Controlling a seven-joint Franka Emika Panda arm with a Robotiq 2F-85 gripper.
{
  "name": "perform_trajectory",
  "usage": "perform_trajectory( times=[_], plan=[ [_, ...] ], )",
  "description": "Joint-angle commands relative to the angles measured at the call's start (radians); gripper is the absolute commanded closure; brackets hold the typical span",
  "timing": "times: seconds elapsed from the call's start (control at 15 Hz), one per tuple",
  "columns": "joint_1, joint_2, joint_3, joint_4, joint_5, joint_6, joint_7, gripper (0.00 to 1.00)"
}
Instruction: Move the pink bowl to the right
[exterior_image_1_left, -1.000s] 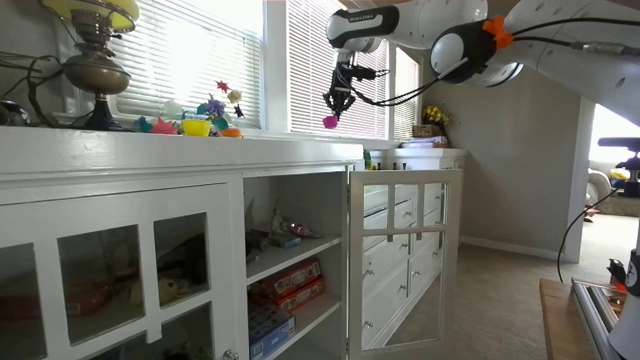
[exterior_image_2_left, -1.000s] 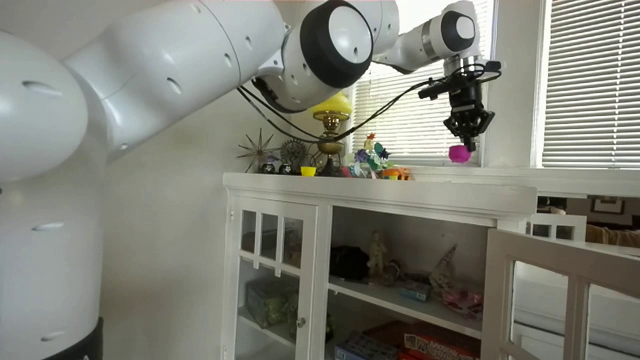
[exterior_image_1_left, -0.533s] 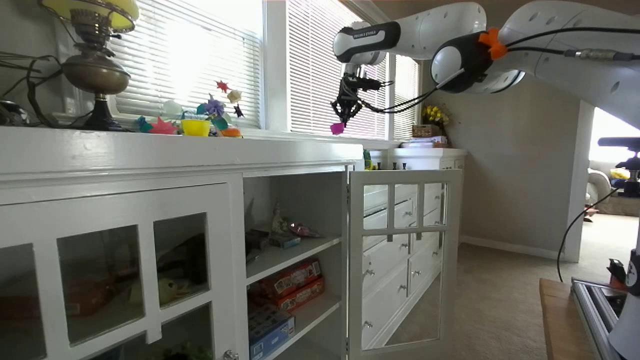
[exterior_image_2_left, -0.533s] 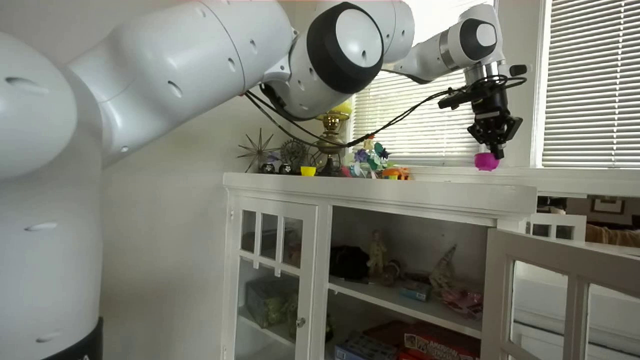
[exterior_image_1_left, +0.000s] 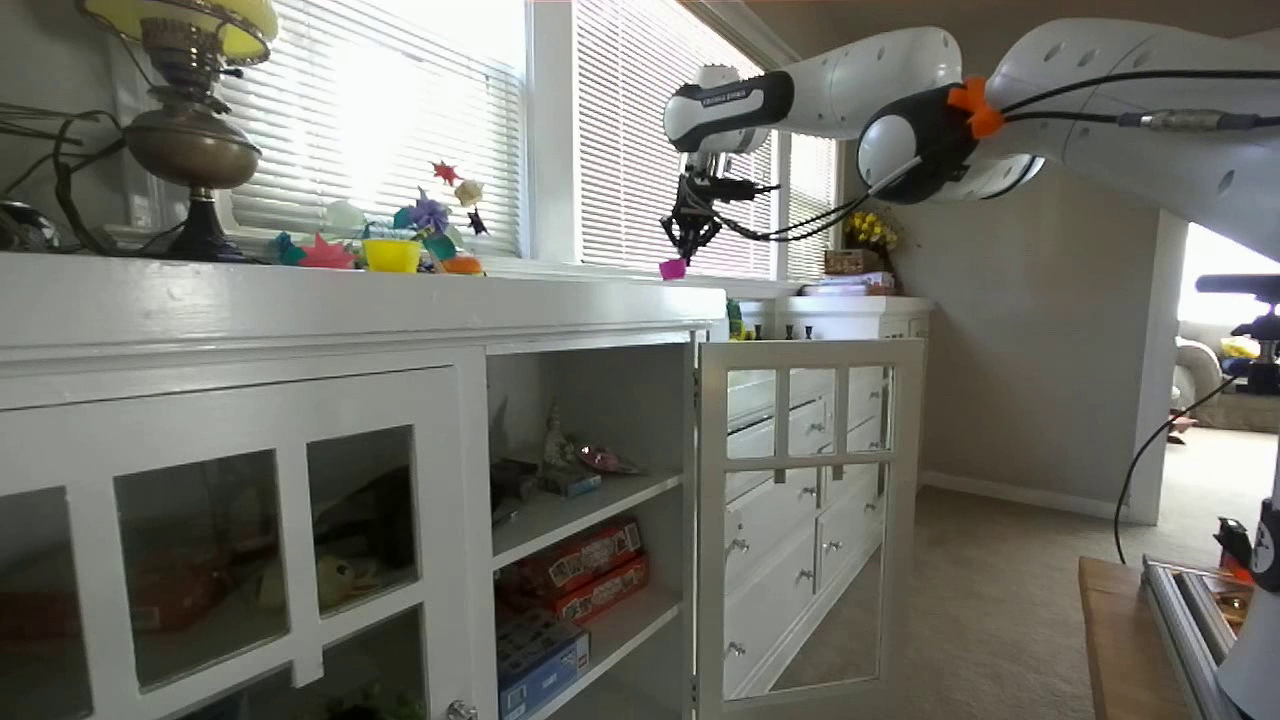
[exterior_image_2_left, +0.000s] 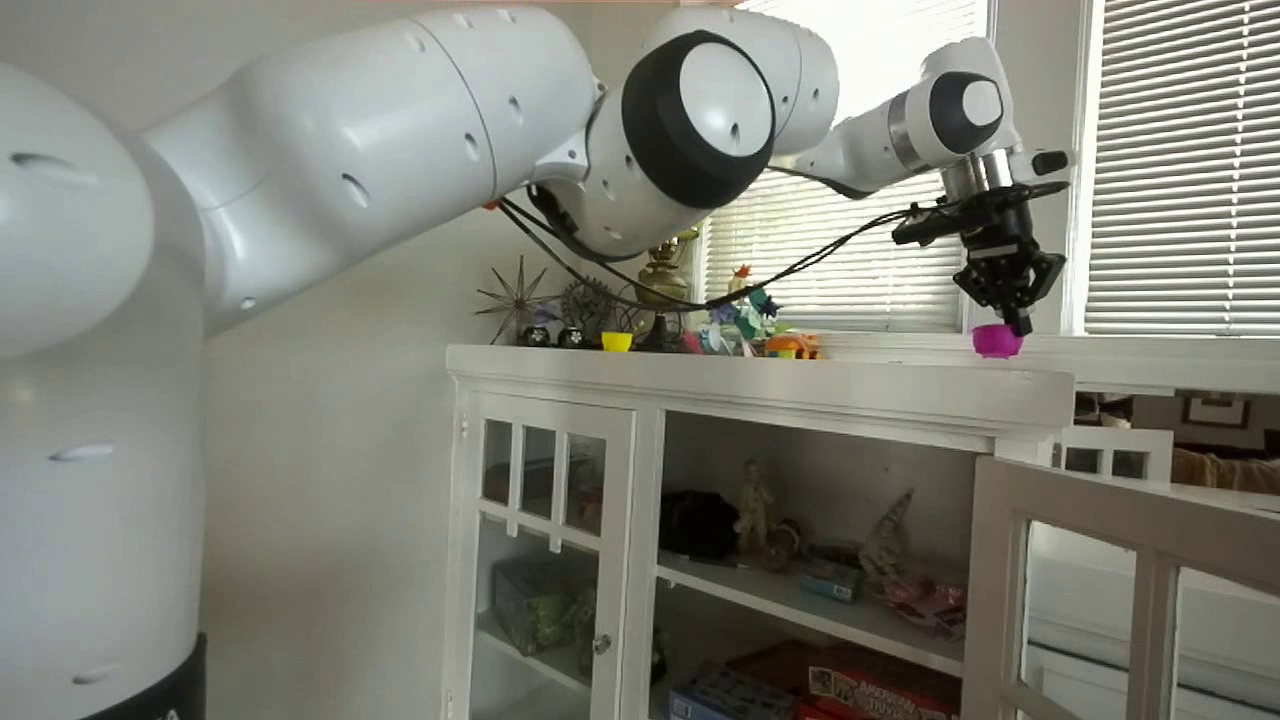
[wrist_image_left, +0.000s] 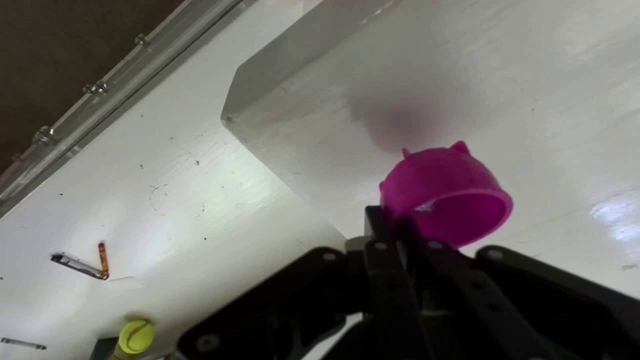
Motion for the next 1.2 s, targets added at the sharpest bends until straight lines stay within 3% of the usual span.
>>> perform_trajectory(
  times=[0.0,0.13,0.2,0.27,0.6,0.87,1.13],
  plan=[
    [0.003,0.032,-0.006,0.025,-0.023,0.03,0.025,0.98],
    [0.003,0.039,-0.005,0.025,-0.022,0.035,0.024,0.98],
    [0.003,0.039,-0.006,0.024,-0.022,0.037,0.025,0.79],
    [0.003,0.037,-0.004,0.025,-0.021,0.04,0.025,0.67],
    [0.009,-0.025,0.019,-0.001,-0.002,0.048,-0.015,0.33],
    [0.001,-0.114,0.1,-0.01,0.06,-0.043,-0.107,0.05],
    [-0.005,-0.217,0.19,-0.014,0.149,-0.234,-0.146,0.0]
  ],
)
